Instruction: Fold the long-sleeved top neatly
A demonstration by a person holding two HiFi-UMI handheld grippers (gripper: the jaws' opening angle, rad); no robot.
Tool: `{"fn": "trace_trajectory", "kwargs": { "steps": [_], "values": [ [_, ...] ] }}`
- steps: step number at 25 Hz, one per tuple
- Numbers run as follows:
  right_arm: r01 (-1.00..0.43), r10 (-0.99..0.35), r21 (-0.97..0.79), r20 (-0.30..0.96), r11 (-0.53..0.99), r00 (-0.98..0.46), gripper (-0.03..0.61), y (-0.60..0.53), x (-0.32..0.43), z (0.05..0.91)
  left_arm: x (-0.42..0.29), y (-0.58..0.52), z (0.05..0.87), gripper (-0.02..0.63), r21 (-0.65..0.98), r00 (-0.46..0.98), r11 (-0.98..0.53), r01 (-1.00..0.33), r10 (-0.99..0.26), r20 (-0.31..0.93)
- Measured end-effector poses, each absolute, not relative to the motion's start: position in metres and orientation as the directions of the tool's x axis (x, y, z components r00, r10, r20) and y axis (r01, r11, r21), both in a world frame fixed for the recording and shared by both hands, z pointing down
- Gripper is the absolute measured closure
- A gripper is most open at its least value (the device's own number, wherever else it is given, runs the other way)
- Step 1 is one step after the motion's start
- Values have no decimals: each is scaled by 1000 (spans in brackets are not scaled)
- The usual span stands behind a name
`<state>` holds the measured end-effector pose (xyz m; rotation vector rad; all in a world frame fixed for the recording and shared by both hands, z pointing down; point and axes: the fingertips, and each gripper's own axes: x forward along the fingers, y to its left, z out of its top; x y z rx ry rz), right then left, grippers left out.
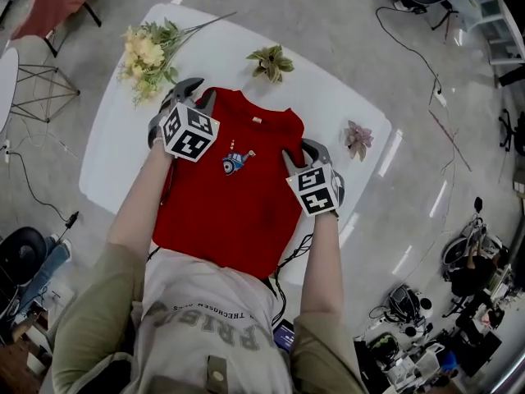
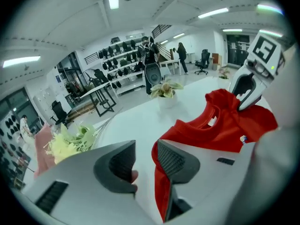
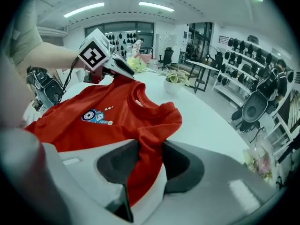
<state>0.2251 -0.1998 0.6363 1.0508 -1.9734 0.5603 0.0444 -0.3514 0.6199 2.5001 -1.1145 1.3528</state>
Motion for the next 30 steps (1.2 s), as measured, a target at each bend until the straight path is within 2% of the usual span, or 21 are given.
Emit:
{"fn": "trace_trajectory", "kwargs": {
  "steps": [1, 2, 5, 12, 18, 20, 21, 23, 27, 30],
  "values": [
    [-833, -460, -18, 827, 553, -324, 433, -201, 225, 637, 43, -351, 613, 459, -228, 363, -728, -647, -557, 747],
    [-833, -456, -22, 829, 553, -325, 484, -202, 225, 637, 40, -350, 605, 432, -211, 379, -726, -654, -556, 740],
    [-851, -468, -24, 827, 524, -311, 515, -207, 230, 630, 23, -339, 582, 420, -202, 399, -725, -658, -563, 724],
    [-932, -484, 41, 862, 360, -149, 514, -217, 263, 643, -5, -243, 588, 409, -104, 443, -827, -553, -398, 804],
    [-937, -475, 68, 873, 342, -110, 511, -220, 266, 644, -27, -182, 611, 396, 15, 450, -829, -559, -288, 846],
    [-939, -481, 64, 869, 339, -115, 490, -217, 268, 639, -33, -171, 611, 396, 29, 454, -834, -552, -271, 848],
    [-942, -491, 56, 863, 331, -121, 449, -215, 268, 633, -35, -166, 609, 394, 36, 461, -836, -547, -265, 847],
    [-952, -528, 19, 835, 305, -153, 308, -209, 264, 613, -38, -157, 602, 393, 54, 483, -843, -535, -252, 839],
    [-952, -587, -64, 774, 299, -236, 304, -167, 227, 569, -38, -123, 590, 393, 115, 539, -879, -463, -176, 824],
    [-915, -493, -164, 800, 368, -342, 304, -100, 169, 568, -37, -86, 591, 385, 163, 565, -910, -382, -91, 820]
  ]
}}
